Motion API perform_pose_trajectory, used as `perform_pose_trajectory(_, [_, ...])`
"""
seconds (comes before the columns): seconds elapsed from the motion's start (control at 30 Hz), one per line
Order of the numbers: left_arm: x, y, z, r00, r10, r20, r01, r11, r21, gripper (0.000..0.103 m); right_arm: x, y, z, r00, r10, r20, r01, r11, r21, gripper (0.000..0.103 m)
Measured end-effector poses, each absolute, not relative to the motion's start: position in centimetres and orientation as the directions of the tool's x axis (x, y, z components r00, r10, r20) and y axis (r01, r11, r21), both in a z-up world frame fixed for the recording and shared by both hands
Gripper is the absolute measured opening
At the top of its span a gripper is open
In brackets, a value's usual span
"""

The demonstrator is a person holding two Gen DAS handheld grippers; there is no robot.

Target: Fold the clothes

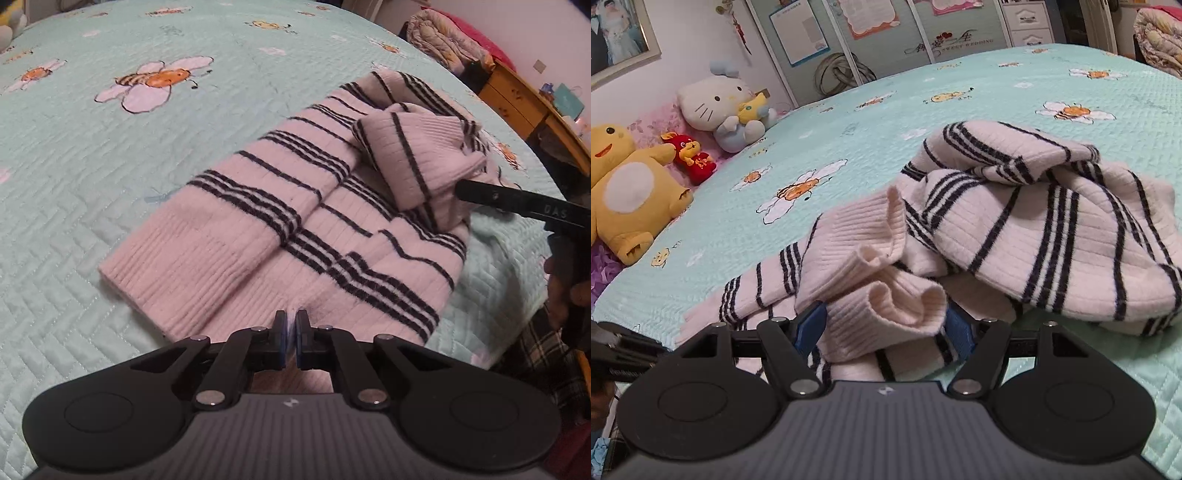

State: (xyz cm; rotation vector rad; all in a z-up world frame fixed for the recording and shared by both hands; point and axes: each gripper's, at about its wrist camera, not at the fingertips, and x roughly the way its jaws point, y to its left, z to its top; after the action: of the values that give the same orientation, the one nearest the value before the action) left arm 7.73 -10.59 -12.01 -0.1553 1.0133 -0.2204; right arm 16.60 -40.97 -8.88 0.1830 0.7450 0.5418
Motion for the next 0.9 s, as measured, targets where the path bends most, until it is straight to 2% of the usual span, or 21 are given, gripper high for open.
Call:
perform_pose_trajectory(0.2, [7.5,-11.0,-11.5,0.513,-0.215,-0.831,0.121,0.977,-0.178,0.007,17.0,-40.3,-8.8,0.606,0.551,-0.574,-0.433,0.833,0.344,0.074])
perform_pose_trajectory(0.4, [7.1,-10.8,-11.7,0.522,-0.227,-0.822,0.087,0.973,-0.213,0.009,17.6,-41.3,-9.2,0.559,0.642,-0.526,-0.342,0.755,0.559,0.075])
perform_pose_trajectory(0.5, [7.2,-10.2,-12.0,0.523,-0.242,-0.817,0.061,0.967,-0.248,0.012,17.9,-41.0,-9.0,0.587,0.621,-0.520,-0.326,0.769,0.550,0.073])
perform_pose_trajectory(0.53, [7.2,-10.0,-12.1,0.524,-0.250,-0.815,0.054,0.964,-0.261,0.012,18.0,-40.6,-9.0,0.595,0.602,-0.532,-0.330,0.787,0.521,0.068])
perform_pose_trajectory(0.6, [7.1,-9.6,-12.3,0.527,-0.265,-0.807,0.036,0.956,-0.290,0.013,18.1,-39.4,-8.8,0.597,0.588,-0.546,-0.362,0.804,0.471,0.031])
perform_pose_trajectory(0.63, [7.1,-9.3,-12.5,0.528,-0.276,-0.803,0.024,0.950,-0.311,0.013,17.8,-38.2,-8.5,0.589,0.594,-0.547,-0.408,0.804,0.434,0.028])
perform_pose_trajectory(0.77, [7.1,-8.3,-12.9,0.534,-0.312,-0.786,-0.017,0.925,-0.379,0.013,15.2,-31.5,-7.3,0.549,0.638,-0.540,-0.642,0.736,0.215,0.028])
perform_pose_trajectory(0.83, [7.0,-8.3,-12.8,0.537,-0.313,-0.783,-0.026,0.922,-0.386,0.013,13.6,-27.9,-7.5,0.517,0.646,-0.562,-0.737,0.670,0.092,0.037])
perform_pose_trajectory(0.87, [7.0,-8.3,-12.8,0.538,-0.314,-0.782,-0.030,0.920,-0.390,0.013,12.9,-26.5,-7.8,0.499,0.644,-0.580,-0.769,0.637,0.046,0.047])
perform_pose_trajectory(0.9, [7.0,-8.2,-12.8,0.540,-0.314,-0.781,-0.035,0.919,-0.394,0.014,12.4,-25.6,-8.1,0.481,0.641,-0.598,-0.792,0.611,0.018,0.062])
